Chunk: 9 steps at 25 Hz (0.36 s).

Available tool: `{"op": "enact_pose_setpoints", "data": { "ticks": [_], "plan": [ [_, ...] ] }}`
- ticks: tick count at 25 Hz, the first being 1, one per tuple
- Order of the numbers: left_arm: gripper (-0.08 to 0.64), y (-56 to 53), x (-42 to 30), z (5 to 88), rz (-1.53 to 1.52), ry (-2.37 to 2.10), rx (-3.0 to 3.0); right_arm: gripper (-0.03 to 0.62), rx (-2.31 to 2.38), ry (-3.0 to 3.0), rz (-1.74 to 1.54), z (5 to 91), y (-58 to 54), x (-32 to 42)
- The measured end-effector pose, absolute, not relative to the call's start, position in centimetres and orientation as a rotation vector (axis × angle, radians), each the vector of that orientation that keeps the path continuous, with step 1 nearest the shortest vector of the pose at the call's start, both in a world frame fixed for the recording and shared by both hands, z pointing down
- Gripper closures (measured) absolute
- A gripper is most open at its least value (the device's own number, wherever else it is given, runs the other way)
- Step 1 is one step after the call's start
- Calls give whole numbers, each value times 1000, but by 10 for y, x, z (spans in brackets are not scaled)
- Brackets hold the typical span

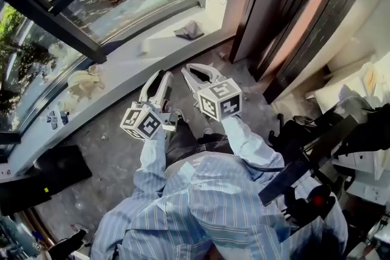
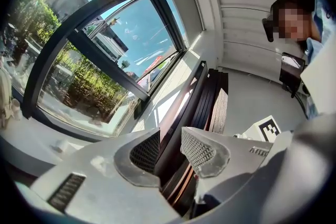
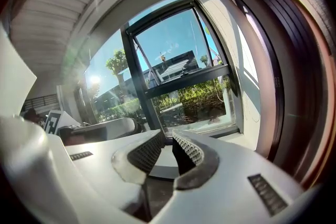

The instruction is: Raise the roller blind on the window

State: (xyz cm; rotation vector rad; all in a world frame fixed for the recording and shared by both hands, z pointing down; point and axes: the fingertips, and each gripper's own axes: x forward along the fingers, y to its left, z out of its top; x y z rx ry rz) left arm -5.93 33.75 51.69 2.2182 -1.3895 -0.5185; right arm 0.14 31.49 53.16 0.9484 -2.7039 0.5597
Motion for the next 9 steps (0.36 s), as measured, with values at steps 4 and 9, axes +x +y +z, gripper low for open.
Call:
{"op": "enact_pose_setpoints", "data": {
  "ticks": [4,9],
  "plan": [
    [431,344,-58,517,-519,-1403,2221,523,931,-2698,555,535,320,4],
    [431,347,-45,516,-531,-1401,2218,523,933,-2696,543,534,324,18]
  ]
}}
